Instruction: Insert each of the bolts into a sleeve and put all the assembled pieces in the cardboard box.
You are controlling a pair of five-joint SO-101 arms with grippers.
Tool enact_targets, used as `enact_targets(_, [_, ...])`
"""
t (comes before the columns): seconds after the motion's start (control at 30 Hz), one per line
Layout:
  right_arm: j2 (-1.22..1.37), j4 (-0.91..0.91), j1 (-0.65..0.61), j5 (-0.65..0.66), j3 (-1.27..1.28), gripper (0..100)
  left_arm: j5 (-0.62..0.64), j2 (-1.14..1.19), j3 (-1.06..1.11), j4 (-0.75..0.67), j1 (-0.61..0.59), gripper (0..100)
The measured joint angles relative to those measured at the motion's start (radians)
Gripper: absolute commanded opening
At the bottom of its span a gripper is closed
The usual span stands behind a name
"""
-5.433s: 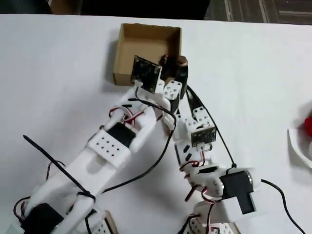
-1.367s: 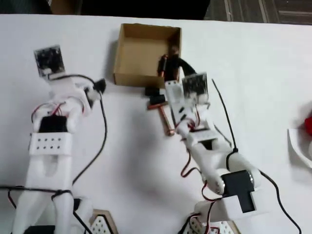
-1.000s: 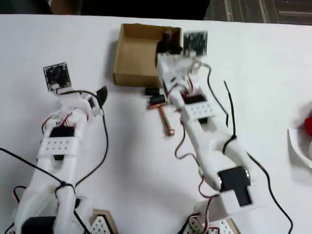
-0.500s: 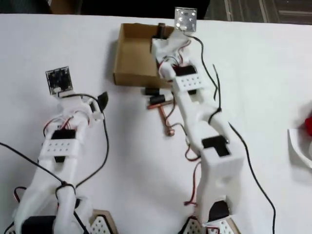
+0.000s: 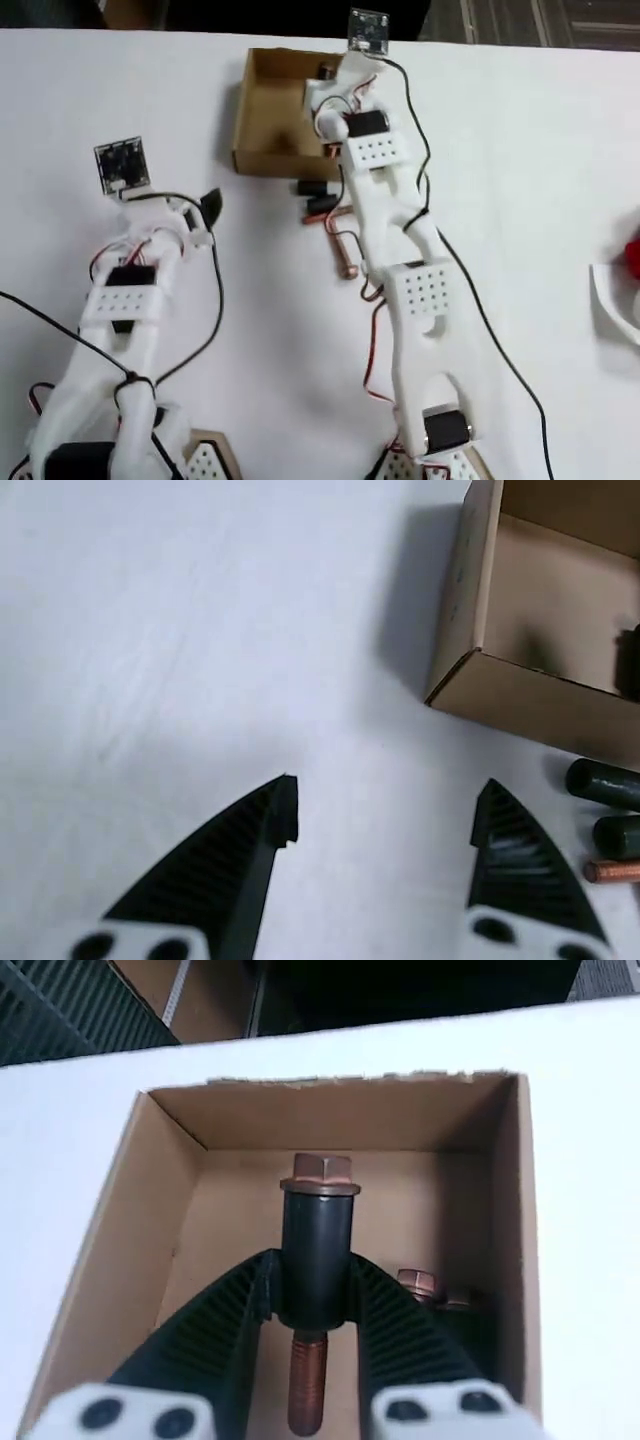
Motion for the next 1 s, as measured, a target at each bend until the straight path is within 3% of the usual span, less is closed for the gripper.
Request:
enact_targets(0.27, [0.141,0.061,0.000,0.000,-0.192,2.0,0.000,0.000,0.000,0.000,0.000,29])
enact_targets(1.0, [0.167,0.061,-0.011,0.000,-0.195,2.0,0.000,0.000,0.000,0.000,0.000,29])
